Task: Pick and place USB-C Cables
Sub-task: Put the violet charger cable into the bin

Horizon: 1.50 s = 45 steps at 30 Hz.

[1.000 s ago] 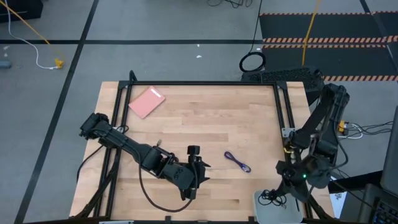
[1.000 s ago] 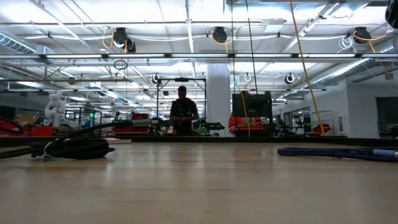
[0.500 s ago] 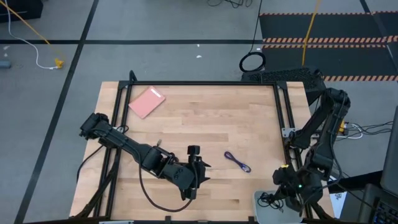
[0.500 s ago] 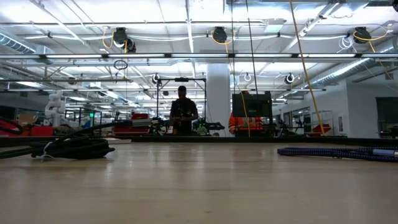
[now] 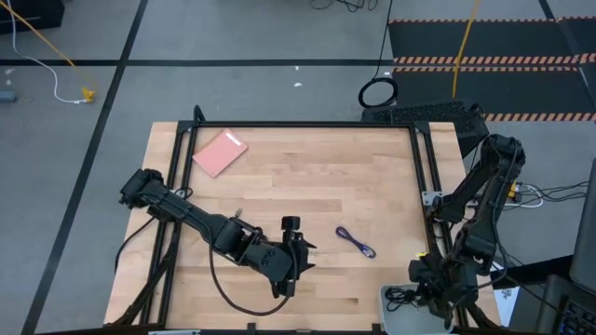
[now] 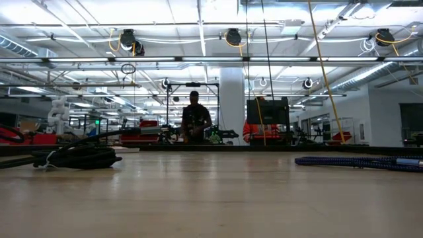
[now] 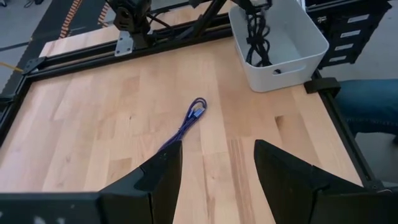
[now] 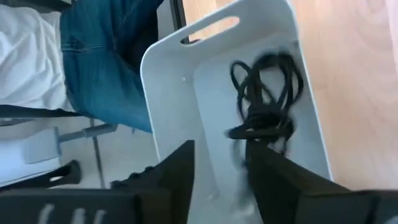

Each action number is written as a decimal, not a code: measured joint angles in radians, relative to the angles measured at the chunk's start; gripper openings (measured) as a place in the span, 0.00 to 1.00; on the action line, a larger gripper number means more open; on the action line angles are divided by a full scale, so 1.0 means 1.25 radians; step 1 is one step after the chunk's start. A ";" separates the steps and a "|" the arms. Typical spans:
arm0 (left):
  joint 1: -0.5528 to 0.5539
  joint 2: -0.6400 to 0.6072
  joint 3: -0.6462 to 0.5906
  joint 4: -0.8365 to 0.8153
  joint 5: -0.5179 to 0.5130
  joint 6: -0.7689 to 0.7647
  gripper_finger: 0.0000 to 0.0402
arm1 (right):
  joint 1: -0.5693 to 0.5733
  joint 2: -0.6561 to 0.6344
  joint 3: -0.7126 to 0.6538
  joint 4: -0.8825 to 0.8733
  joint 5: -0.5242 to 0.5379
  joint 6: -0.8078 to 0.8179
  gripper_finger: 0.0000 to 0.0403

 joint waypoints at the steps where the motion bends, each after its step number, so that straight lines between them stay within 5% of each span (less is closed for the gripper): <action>1: 0.002 0.000 0.000 0.000 0.000 -0.001 0.50 | 0.000 -0.005 0.000 -0.003 -0.015 0.017 0.36; 11: 0.013 0.000 0.000 0.000 0.000 -0.003 0.50 | -0.002 -0.050 0.000 -0.037 -0.155 0.159 0.44; 25: 0.013 0.000 -0.001 0.060 0.002 0.051 0.50 | -0.134 -0.109 0.000 -0.003 0.277 -0.158 0.32; 36: 0.014 0.000 -0.001 0.041 0.002 0.066 0.50 | -0.367 -0.054 0.000 0.079 0.332 -0.548 0.29; 45: 0.017 0.000 -0.001 0.007 0.001 0.050 0.50 | -0.443 0.007 -0.026 0.123 0.342 -0.576 0.29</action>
